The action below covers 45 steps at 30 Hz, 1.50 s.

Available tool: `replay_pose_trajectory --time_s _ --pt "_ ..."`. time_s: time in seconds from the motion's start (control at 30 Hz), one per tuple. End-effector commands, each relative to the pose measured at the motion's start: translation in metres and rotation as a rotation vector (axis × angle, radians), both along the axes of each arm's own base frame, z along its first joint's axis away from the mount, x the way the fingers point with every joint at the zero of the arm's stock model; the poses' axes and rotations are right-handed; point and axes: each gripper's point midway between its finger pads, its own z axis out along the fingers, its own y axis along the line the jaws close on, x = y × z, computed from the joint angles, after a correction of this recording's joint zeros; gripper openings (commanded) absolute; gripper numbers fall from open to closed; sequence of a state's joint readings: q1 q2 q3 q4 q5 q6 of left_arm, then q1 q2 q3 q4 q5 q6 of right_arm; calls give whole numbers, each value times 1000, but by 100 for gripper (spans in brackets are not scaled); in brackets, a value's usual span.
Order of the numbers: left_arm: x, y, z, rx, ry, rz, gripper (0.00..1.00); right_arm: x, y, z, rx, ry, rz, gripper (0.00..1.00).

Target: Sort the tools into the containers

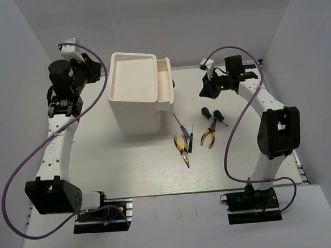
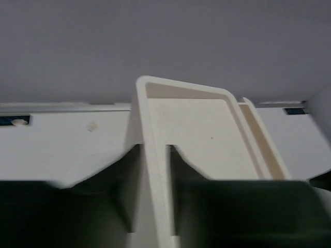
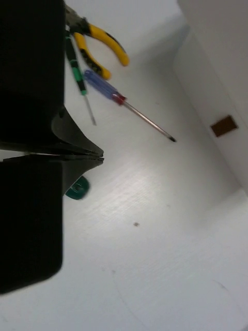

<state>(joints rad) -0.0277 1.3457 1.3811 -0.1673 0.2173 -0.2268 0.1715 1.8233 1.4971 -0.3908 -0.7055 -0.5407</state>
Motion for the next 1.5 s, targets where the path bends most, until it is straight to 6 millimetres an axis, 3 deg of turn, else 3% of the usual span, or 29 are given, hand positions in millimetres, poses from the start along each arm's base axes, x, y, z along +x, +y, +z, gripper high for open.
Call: replay_pose_trajectory --time_s 0.0,0.03,0.07,0.1,0.17,0.2,0.3,0.33,0.37,0.43,0.6,0.67,0.83,1.03,1.2,1.3,1.33,1.37,1.43,1.47 --pt "-26 21 52 101 -91 83 21 -66 -19 -4 -149 181 6 0" --pt "-35 15 60 99 -95 50 0 -72 -26 -9 -193 201 -20 0" --pt "-49 2 50 105 -57 -24 0 -97 -35 -20 -257 268 -44 0" --pt "-55 -4 50 104 -51 -39 0 -106 -40 -25 -286 296 -56 0" --pt "-77 -46 10 25 81 -259 0 -127 -60 -44 -375 386 -164 0" --pt "-85 -59 -1 -5 127 -319 0 -129 -67 -45 -405 387 -202 0" --pt "-110 -109 -40 -72 273 -500 17 -148 -75 -53 -428 485 -299 0" --pt "-117 -122 -46 -68 289 -538 34 -154 -76 -57 -424 503 -311 19" --pt "-123 -131 -54 -57 315 -551 42 -157 -75 -57 -417 508 -332 35" --pt "-140 -154 -68 -19 369 -598 56 -168 -73 -73 -437 568 -359 50" --pt "-163 -203 -106 80 470 -659 63 -177 -74 -100 -481 697 -470 64" --pt "-168 -207 -128 119 512 -630 66 -176 -68 -111 -457 727 -505 70" --pt "-184 -225 -141 88 508 -608 67 -161 -62 -132 -441 735 -633 70" --pt "-193 -218 -161 92 528 -523 67 -146 -66 -155 -450 724 -767 55" --pt "-194 -226 -178 115 524 -489 67 -146 -74 -168 -491 720 -832 39" --pt "-193 -239 -192 129 542 -495 67 -157 -79 -172 -507 759 -840 20" --pt "-194 -244 -196 138 542 -501 67 -161 -79 -169 -503 763 -832 4" --pt "-194 -246 -201 136 560 -494 67 -160 -78 -163 -487 751 -827 0" --pt "-196 -257 -210 138 569 -503 67 -170 -71 -153 -451 787 -755 0" --pt "-196 -257 -212 128 575 -499 68 -164 -65 -133 -399 747 -727 0"
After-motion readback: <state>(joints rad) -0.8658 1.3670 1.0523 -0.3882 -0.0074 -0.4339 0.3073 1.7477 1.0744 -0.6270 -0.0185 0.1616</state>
